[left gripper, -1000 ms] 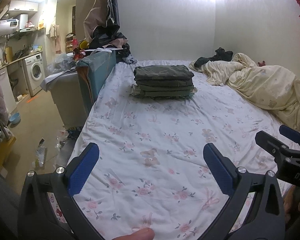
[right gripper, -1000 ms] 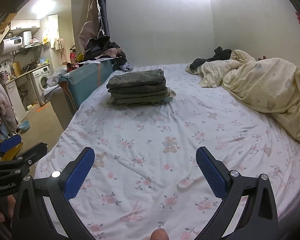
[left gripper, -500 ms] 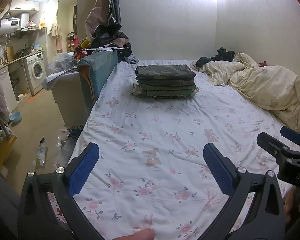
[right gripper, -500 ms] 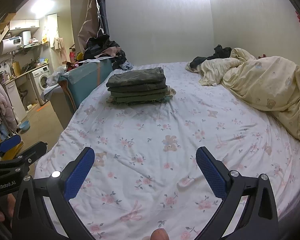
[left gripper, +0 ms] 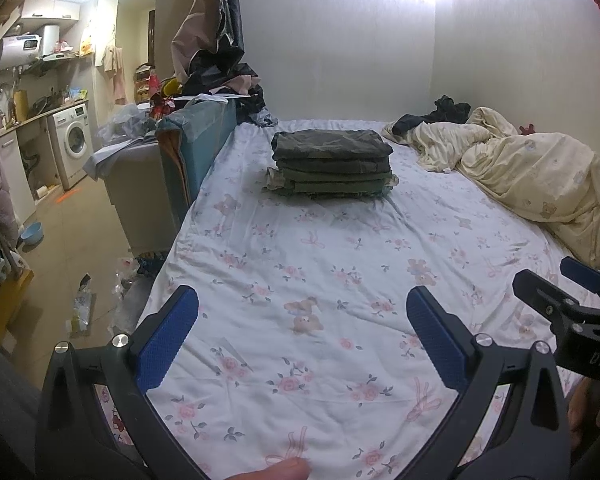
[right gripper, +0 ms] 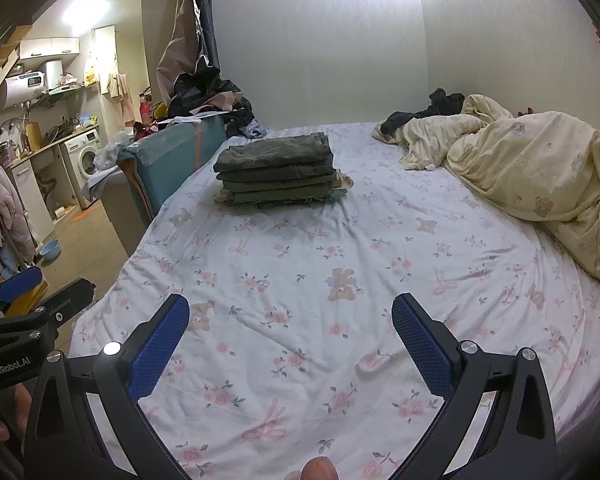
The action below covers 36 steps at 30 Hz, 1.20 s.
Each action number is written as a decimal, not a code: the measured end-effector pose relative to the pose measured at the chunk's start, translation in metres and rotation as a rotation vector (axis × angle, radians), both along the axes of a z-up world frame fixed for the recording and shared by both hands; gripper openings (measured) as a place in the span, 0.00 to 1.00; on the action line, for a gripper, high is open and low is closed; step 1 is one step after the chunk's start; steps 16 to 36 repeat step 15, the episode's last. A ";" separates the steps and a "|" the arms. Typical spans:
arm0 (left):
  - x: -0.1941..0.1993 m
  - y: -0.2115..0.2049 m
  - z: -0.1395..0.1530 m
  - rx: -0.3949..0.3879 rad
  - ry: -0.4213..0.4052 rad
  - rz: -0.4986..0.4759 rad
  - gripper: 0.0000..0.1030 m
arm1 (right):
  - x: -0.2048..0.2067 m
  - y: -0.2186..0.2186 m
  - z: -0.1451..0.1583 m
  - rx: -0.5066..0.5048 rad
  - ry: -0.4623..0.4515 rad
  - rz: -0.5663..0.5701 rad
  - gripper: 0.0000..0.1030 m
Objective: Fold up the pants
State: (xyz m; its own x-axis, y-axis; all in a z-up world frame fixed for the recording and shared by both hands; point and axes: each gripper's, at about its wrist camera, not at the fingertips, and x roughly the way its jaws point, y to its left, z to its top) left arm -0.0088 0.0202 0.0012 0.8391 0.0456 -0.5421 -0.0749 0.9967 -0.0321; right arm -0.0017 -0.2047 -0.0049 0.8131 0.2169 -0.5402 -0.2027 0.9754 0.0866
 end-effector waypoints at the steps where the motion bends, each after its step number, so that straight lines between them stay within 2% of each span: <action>1: 0.000 0.001 0.001 -0.005 0.000 0.004 1.00 | 0.000 0.000 0.000 -0.001 0.000 0.001 1.00; 36: 0.001 0.004 -0.002 -0.020 0.011 0.012 1.00 | 0.002 -0.002 -0.002 0.001 0.006 0.005 1.00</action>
